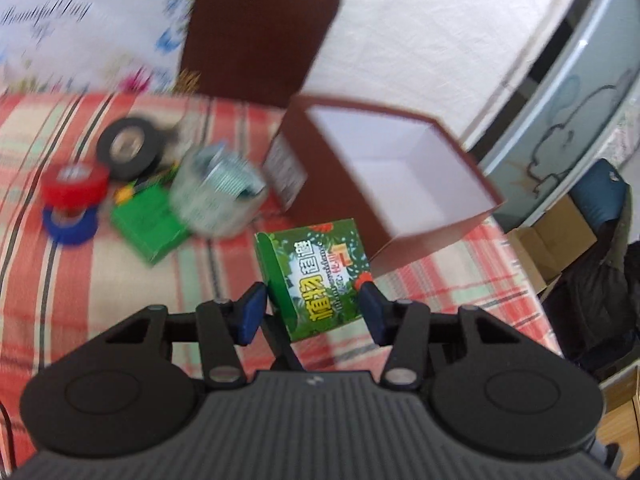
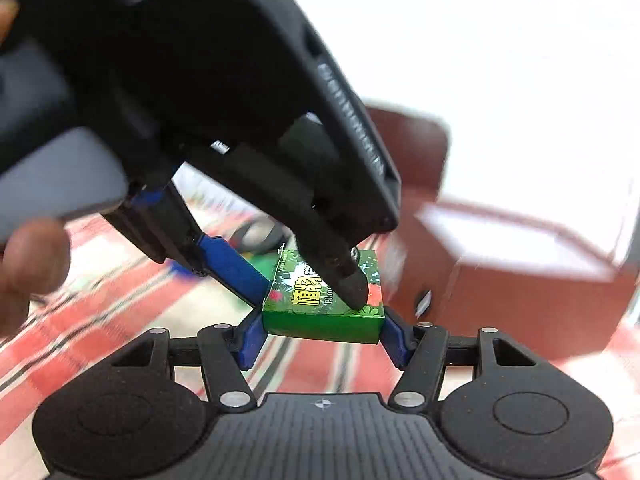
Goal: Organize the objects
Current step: 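Carry the green printed box into the brown box and open the left gripper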
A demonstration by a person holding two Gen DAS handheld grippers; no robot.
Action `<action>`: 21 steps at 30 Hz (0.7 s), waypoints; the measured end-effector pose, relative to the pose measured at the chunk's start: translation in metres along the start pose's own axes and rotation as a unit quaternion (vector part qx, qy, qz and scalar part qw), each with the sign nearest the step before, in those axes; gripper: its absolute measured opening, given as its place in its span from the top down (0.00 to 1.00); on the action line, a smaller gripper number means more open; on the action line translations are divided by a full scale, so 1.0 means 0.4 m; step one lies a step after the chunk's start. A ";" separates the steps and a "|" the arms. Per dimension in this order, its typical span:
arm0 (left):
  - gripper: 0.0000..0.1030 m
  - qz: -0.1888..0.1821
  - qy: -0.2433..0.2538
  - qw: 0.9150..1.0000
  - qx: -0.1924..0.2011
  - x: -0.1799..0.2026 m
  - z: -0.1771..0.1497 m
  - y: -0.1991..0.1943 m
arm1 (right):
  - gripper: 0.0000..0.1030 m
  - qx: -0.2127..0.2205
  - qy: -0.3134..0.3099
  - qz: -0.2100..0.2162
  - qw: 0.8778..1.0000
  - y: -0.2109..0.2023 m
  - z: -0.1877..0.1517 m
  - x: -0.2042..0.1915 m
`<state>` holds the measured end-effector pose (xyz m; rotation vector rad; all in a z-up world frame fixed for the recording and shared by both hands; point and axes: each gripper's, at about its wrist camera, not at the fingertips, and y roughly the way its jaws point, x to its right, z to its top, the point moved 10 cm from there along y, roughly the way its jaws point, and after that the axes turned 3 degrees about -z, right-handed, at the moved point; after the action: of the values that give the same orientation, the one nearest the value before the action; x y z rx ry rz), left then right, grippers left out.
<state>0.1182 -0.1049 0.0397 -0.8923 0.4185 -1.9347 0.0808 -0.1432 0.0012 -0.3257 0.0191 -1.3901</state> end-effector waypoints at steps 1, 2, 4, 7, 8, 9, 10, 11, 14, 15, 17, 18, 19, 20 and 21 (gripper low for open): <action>0.49 -0.009 0.014 1.000 0.012 0.029 0.023 -0.005 | 0.42 0.019 0.001 -0.014 1.000 -0.007 0.020 0.020; 0.49 -0.017 0.028 0.999 0.023 0.059 0.045 -0.005 | 0.42 0.037 0.002 -0.029 0.999 -0.013 0.041 0.042; 0.49 -0.031 0.057 0.997 0.041 0.116 0.086 0.001 | 0.42 0.070 0.004 -0.059 0.996 -0.018 0.079 0.091; 0.48 -0.038 0.086 0.994 0.048 0.176 0.129 0.052 | 0.42 0.090 0.011 -0.093 0.992 0.003 0.112 0.168; 0.48 -0.040 0.091 0.994 0.047 0.191 0.140 0.070 | 0.42 0.091 0.015 -0.101 0.991 0.016 0.115 0.193; 0.48 -0.041 0.095 0.994 0.045 0.203 0.147 0.087 | 0.42 0.089 0.019 -0.107 0.990 0.029 0.116 0.216; 0.48 -0.041 0.099 0.993 0.044 0.209 0.151 0.104 | 0.42 0.086 0.023 -0.113 0.990 0.041 0.115 0.237; 0.48 -0.041 0.103 0.993 0.042 0.215 0.156 0.123 | 0.42 0.084 0.027 -0.118 0.989 0.053 0.112 0.255; 0.48 -0.035 0.101 0.994 0.028 0.216 0.162 0.174 | 0.42 0.074 0.035 -0.124 0.989 0.089 0.097 0.298; 0.48 -0.032 0.097 0.995 0.022 0.210 0.161 0.190 | 0.42 0.069 0.040 -0.124 0.989 0.099 0.090 0.309; 0.47 -0.015 0.092 0.996 0.012 0.189 0.158 0.221 | 0.41 0.056 0.048 -0.123 0.990 0.121 0.070 0.324; 0.45 -0.004 0.091 0.996 0.007 0.178 0.155 0.235 | 0.41 0.050 0.052 -0.122 0.990 0.129 0.059 0.329; 0.45 0.004 0.091 0.996 0.003 0.167 0.149 0.244 | 0.31 0.057 0.056 -0.116 0.990 0.129 0.054 0.330; 0.45 0.001 0.092 0.996 0.004 0.163 0.145 0.245 | 0.24 0.062 0.052 -0.122 0.989 0.128 0.050 0.332; 0.45 0.001 0.096 0.995 0.006 0.164 0.143 0.242 | 0.22 0.067 0.044 -0.132 0.988 0.125 0.049 0.334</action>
<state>0.1996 -0.2063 0.0469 -0.7003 0.5188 -2.0259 0.1578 -0.2609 0.0318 -0.1584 -0.0459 -1.6592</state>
